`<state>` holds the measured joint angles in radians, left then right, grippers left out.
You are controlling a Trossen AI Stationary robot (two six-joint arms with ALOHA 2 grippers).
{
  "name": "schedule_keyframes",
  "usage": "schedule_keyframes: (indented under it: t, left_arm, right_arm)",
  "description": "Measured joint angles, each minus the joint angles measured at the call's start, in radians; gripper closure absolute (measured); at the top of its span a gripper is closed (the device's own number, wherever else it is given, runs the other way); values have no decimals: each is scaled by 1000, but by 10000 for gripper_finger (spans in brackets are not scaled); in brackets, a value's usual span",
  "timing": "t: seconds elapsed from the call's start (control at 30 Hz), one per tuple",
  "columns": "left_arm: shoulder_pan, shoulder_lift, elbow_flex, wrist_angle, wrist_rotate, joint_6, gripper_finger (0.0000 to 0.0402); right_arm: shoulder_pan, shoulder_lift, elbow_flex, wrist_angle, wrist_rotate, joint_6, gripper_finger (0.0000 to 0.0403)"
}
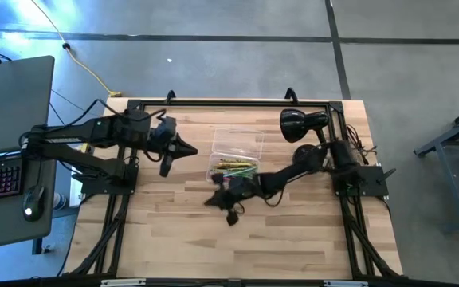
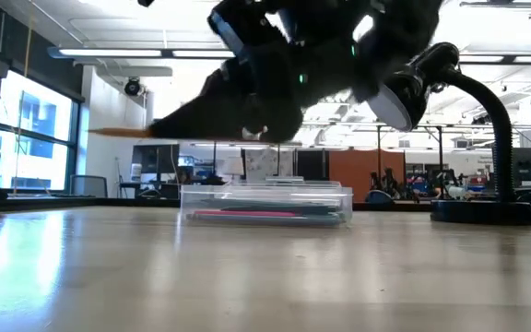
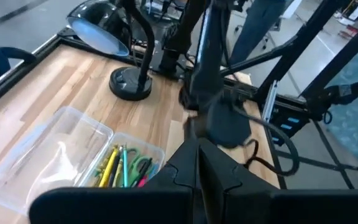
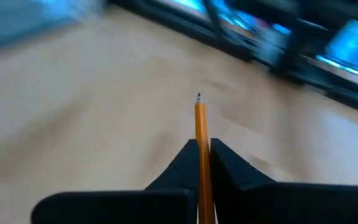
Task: Pick & place school supplies into a supply box
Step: Put the orange pencil into the transparent supply box
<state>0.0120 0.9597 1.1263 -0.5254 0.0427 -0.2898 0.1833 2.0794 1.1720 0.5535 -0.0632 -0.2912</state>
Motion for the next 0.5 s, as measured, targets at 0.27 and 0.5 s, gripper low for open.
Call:
schedule_keyframes:
  t: [0.27,0.5]
  left_arm:
    - [0,-32,0,-1,-6,0,357]
    - [0,-20,0,-3,-8,13,357]
  right_arm:
    - [-122,-181,-29,-317,201,60,399]
    - [-191,-173,-221,-149,221,227,399]
